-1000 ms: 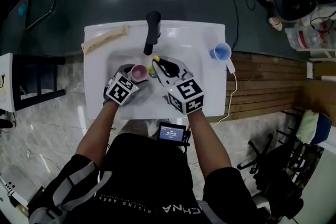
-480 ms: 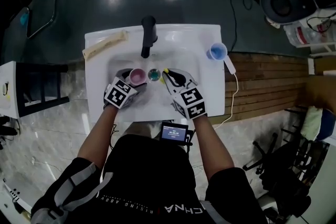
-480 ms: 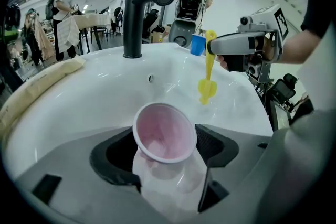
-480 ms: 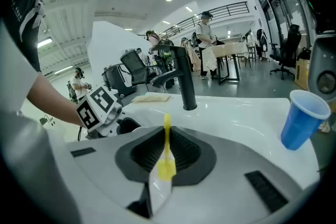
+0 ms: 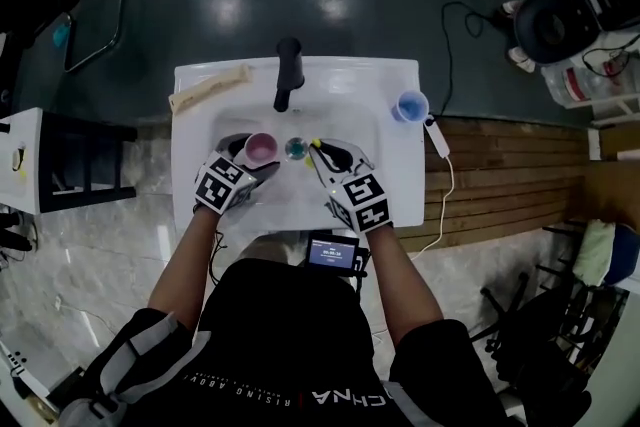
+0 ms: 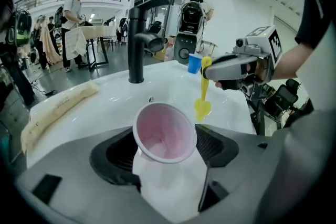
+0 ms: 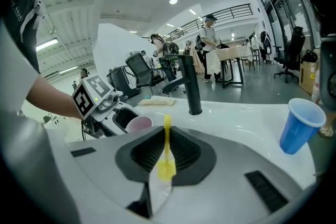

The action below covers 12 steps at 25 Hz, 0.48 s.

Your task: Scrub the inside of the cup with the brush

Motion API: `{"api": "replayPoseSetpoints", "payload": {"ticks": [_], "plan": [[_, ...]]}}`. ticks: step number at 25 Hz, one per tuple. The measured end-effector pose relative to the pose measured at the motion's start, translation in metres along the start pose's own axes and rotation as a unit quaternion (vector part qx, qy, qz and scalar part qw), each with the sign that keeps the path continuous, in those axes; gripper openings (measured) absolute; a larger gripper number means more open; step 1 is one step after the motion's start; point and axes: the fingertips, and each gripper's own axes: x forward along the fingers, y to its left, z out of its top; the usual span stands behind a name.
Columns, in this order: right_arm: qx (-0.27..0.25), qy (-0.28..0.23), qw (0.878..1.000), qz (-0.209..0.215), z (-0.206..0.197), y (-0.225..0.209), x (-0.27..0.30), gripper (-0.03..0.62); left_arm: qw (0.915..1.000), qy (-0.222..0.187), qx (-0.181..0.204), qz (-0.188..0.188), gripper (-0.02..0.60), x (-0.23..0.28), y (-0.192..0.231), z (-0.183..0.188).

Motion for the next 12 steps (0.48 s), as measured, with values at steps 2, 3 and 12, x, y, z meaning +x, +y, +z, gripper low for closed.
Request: {"api": "replayPoseSetpoints", "payload": {"ticks": [2, 3, 12], "plan": [[-0.004, -0.003, 1.000, 0.006, 0.003, 0.006, -0.002, 0.040, 1.0000, -0.008, -0.003, 0.004, 0.347, -0.011, -0.003, 0.006], [-0.005, -0.006, 1.000, 0.010, 0.004, 0.009, -0.003, 0.040, 0.9999, -0.012, -0.004, 0.006, 0.347, -0.016, -0.005, 0.009], [-0.026, -0.019, 0.998, 0.048, 0.013, 0.035, -0.008, 0.040, 0.9946, -0.064, -0.075, 0.031, 0.347, -0.070, -0.014, 0.005]]}}
